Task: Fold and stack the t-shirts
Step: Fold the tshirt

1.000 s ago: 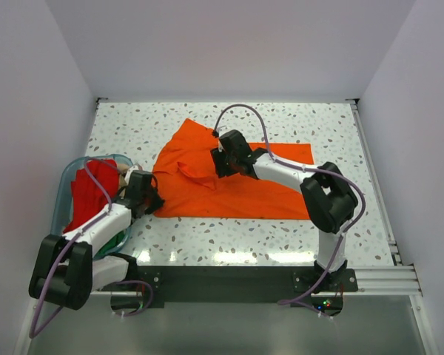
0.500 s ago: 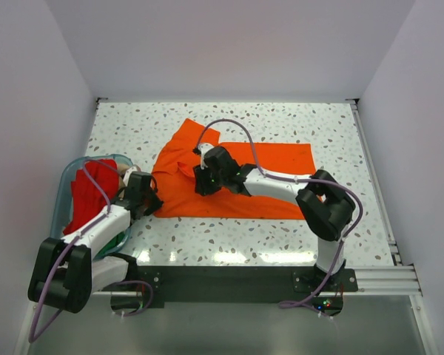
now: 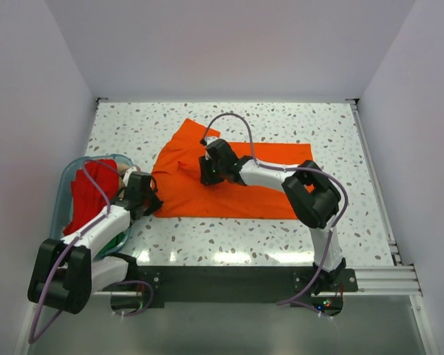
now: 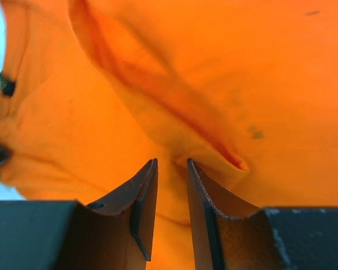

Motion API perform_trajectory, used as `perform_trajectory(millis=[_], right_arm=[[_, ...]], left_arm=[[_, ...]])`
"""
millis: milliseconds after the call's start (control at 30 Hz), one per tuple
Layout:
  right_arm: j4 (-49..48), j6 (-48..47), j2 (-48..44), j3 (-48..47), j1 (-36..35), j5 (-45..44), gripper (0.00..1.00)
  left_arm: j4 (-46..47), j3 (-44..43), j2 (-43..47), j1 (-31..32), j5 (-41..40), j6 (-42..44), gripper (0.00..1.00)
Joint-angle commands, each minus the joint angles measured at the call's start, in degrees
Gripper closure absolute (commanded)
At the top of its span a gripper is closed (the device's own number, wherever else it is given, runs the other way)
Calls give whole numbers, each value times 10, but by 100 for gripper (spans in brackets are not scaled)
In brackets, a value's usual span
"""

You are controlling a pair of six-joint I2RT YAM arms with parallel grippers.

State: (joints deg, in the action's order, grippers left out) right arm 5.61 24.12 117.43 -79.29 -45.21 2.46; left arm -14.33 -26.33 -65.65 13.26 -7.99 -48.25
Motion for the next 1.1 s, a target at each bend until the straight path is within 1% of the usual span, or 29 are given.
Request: perform_trajectory(millis=[0, 133, 233, 333, 400, 433, 467, 500, 533, 567, 600, 633, 700, 733, 767, 800, 833, 900, 933, 967, 1000, 1033, 1067], right_arm=[[0, 29, -9, -20, 35, -17, 69], [27, 22, -1, -32, 50, -23, 69], [27, 23, -5, -26, 57, -20, 69], [26, 22, -26, -15, 69, -23, 68], [31, 29, -49, -12, 82, -23, 68], [34, 34, -58, -12, 99, -22, 68], [37, 36, -65, -13, 109, -20, 68], [47, 37, -79, -15, 119, -19, 68], [51, 41, -86, -17, 142, -18, 67], [54, 44, -92, -17, 154, -18, 66], [61, 45, -105, -17, 178, -12, 66], [62, 48, -110, -18, 192, -9, 66], [65, 53, -118, -17, 229, -5, 66], [65, 57, -123, -14, 240, 1, 65], [65, 59, -126, -15, 251, 4, 65], [64, 61, -127, -13, 273, 5, 65], [66, 66, -131, -11, 283, 7, 65], [66, 70, -134, -10, 310, 4, 65], [65, 71, -136, -6, 318, 0, 65], [64, 73, -139, -4, 326, -10, 65], [61, 76, -142, 0, 339, -15, 65], [56, 76, -143, 10, 346, -18, 65], [50, 75, -148, 14, 350, -23, 65]], left_arm=[[7, 7, 6, -4, -10, 10, 90], [6, 7, 6, -4, -7, 12, 90], [6, 3, 9, -4, -3, 14, 90], [-3, -32, 17, -4, 11, 23, 89], [-7, -61, 18, -4, 19, 39, 85], [-11, -97, 13, -4, 26, 48, 83], [-9, -116, 9, -4, 29, 55, 77], [-6, -136, 2, -4, 34, 61, 74], [-2, -179, -17, -4, 42, 70, 72], [3, -201, -32, -3, 46, 76, 66], [9, -224, -47, -3, 52, 81, 63], [18, -272, -84, -3, 57, 86, 61], [38, -318, -127, -1, 54, 110, 55], [49, -366, -178, 0, 46, 126, 53], [53, -392, -207, 0, 45, 135, 51], [53, -420, -267, 0, 44, 143, 50], [52, -479, -296, 0, 41, 167, 50], [50, -535, -356, 0, 33, 191, 48], [51, -588, -412, 0, 27, 215, 48], [51, -615, -440, 0, 28, 229, 48], [47, -643, -494, 0, 25, 242, 48], [35, -697, -521, 0, 15, 263, 48], [30, -723, -546, -1, 12, 273, 47]])
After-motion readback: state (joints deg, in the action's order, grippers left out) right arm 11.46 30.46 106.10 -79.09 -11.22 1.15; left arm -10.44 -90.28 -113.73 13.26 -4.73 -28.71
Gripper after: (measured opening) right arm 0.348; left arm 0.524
